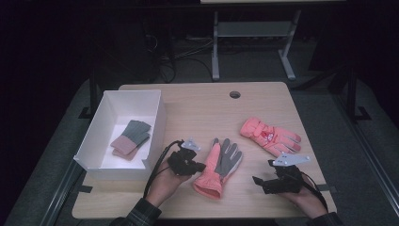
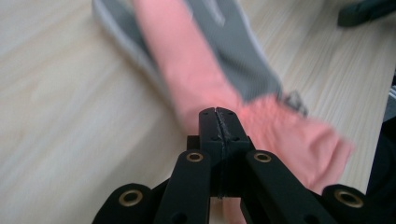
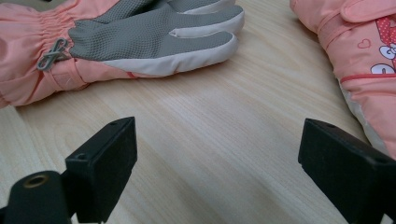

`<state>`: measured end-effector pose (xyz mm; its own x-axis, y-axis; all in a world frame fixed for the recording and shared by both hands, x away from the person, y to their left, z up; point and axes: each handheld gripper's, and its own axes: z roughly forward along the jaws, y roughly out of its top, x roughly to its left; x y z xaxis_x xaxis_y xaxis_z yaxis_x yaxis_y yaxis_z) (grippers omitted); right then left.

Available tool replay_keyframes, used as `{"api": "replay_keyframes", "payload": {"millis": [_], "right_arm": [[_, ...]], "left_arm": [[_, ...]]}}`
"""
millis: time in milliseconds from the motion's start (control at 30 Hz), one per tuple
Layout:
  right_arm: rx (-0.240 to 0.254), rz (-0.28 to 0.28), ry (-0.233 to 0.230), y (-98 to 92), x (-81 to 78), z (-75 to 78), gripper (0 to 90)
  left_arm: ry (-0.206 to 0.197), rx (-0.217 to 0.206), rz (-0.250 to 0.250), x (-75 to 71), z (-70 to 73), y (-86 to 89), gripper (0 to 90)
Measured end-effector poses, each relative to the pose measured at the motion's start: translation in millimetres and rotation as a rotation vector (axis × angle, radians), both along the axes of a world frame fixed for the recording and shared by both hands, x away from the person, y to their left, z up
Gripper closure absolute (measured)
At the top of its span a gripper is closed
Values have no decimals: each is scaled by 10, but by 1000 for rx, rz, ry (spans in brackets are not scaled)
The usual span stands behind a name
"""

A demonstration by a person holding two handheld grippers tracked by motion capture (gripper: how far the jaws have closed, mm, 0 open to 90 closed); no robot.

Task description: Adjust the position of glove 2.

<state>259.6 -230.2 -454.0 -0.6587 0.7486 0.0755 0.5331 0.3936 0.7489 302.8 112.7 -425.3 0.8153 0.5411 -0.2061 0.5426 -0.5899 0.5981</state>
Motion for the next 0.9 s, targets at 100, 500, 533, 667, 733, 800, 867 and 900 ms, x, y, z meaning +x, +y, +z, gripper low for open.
{"api": "replay_keyframes", "payload": {"millis": [100, 500, 533, 667, 733, 800, 867, 900], "right_arm": [[2, -7, 6, 1, 2, -3, 114], [1, -12, 5, -21, 7, 3, 114], [0, -12, 4, -24, 7, 1, 114], [-1, -14, -1, -38, 5, -2, 114], [-1, -16, -1, -45, -3, 3, 114], [1, -20, 3, -44, -10, 8, 114], [0, -21, 3, -45, -15, 9, 114], [-3, -21, 4, -47, -20, 10, 114]], "left_arm": [[11, 14, 6, -37, -50, 55, 897], [52, -5, -68, -118, -110, -124, 897], [52, 1, -87, -117, -108, -141, 897], [56, -10, -108, -146, -118, -244, 897], [57, -14, -122, -154, -122, -293, 897], [57, -16, -133, -162, -123, -345, 897], [53, -16, -147, -162, -122, -393, 897], [55, -19, -147, -162, -124, -421, 897]]}}
